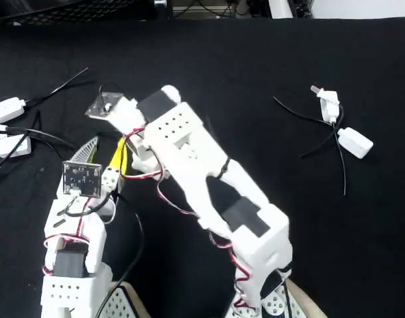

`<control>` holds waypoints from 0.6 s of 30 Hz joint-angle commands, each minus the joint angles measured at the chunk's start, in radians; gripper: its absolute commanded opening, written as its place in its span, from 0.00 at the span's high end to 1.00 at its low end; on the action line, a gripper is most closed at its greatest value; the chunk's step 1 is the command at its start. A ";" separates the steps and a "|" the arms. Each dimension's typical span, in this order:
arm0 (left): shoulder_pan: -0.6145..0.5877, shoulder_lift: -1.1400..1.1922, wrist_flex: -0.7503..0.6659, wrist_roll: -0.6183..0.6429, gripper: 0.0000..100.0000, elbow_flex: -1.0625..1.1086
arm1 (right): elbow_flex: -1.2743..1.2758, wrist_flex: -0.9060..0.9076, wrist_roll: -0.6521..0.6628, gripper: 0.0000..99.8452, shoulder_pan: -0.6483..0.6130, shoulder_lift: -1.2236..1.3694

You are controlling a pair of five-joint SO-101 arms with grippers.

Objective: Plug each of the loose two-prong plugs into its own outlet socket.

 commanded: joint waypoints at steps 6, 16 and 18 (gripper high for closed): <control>0.091 -0.003 -0.040 0.006 0.82 0.016 | -0.044 0.015 -0.005 0.99 -0.012 -0.179; 0.148 -0.002 0.029 0.008 0.82 0.016 | 0.196 0.015 0.000 0.99 -0.018 -0.409; 0.148 -0.002 0.029 0.008 0.82 0.016 | 0.232 0.014 0.000 0.99 -0.018 -0.438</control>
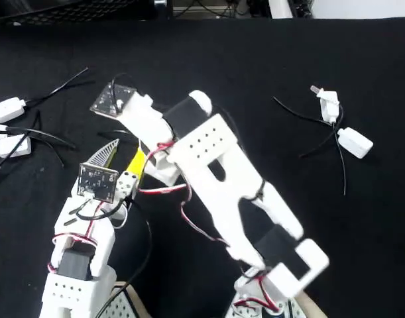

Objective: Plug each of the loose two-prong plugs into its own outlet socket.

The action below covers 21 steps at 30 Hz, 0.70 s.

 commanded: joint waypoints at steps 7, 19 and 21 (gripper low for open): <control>0.012 0.000 0.005 0.005 0.82 0.016 | 0.048 0.005 -0.008 0.99 -0.017 -0.097; 0.134 -0.003 0.089 0.003 0.82 0.016 | 0.047 0.003 -0.080 0.99 -0.017 -0.096; 0.159 -0.002 0.071 0.000 0.82 0.016 | 0.047 0.003 -0.086 0.99 -0.018 -0.094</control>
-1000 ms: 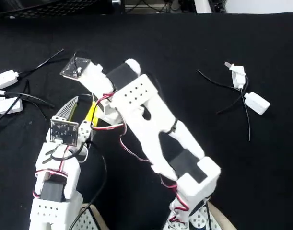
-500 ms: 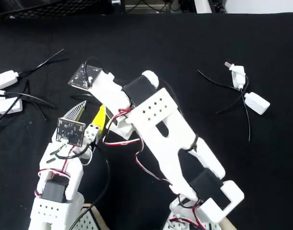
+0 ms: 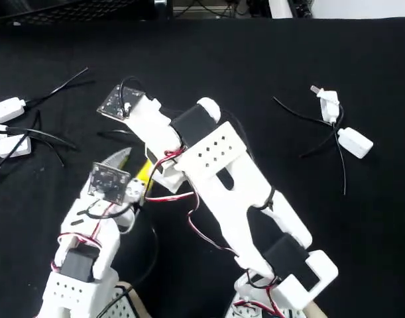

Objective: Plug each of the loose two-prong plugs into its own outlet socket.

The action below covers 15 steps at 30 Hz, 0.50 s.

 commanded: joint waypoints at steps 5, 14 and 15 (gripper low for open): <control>0.022 -0.003 -0.026 -0.002 0.82 0.016 | -0.004 -0.002 -0.014 0.99 -0.015 -0.038; -0.208 -0.002 -0.017 -0.002 0.82 0.016 | 0.005 -0.011 -0.011 0.99 0.000 -0.027; -0.240 -0.002 -0.017 -0.002 0.82 0.016 | 0.007 -0.011 -0.015 0.99 0.009 -0.016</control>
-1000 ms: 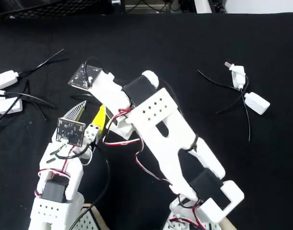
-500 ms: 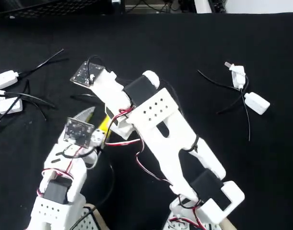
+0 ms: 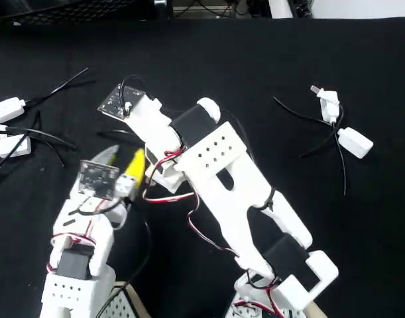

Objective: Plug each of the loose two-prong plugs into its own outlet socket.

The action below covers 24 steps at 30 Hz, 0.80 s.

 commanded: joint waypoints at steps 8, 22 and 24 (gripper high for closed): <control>-0.228 -0.002 0.072 0.000 0.82 0.016 | -0.061 0.000 -0.003 0.99 0.086 0.110; -0.288 -0.005 0.127 0.000 0.82 0.016 | -0.096 -0.040 -0.002 0.99 0.140 0.438; -0.288 -0.005 0.127 0.000 0.82 0.016 | -0.110 -0.046 -0.002 0.99 0.137 0.455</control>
